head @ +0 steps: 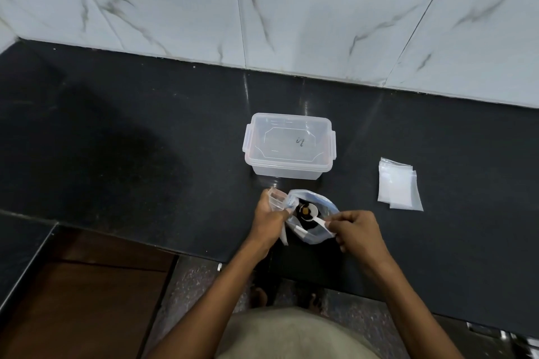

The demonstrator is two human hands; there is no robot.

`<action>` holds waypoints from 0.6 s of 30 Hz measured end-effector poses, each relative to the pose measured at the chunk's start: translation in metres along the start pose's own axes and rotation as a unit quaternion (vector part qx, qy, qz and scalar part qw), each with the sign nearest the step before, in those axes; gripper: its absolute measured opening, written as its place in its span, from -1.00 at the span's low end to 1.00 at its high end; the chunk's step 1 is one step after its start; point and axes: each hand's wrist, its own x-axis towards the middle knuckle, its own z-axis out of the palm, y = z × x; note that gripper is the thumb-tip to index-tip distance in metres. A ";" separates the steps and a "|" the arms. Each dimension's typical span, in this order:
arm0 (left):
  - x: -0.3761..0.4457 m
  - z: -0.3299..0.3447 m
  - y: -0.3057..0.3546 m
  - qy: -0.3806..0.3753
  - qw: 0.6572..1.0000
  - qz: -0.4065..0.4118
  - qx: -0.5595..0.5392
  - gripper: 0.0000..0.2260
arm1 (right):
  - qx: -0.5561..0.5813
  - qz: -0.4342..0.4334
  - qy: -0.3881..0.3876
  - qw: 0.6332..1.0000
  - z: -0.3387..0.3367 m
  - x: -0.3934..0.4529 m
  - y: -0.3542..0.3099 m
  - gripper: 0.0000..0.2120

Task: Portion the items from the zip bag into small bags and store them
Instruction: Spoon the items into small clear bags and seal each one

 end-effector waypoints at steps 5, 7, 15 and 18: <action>-0.002 -0.003 0.000 0.049 0.994 0.062 0.075 -0.71 | 0.078 -0.003 -0.034 0.996 -0.011 -0.003 -0.006 -0.87; -0.004 -0.005 0.003 0.069 0.987 0.103 0.103 -0.67 | 0.089 -0.008 -0.045 0.995 -0.014 -0.004 -0.007 -0.86; -0.014 -0.011 0.011 0.134 0.942 0.242 0.191 -0.59 | 0.118 -0.041 -0.085 0.988 -0.027 -0.019 -0.027 -0.84; -0.017 -0.010 0.015 0.133 0.930 0.279 0.202 -0.61 | 0.136 -0.092 -0.079 0.983 -0.026 -0.029 -0.043 -0.86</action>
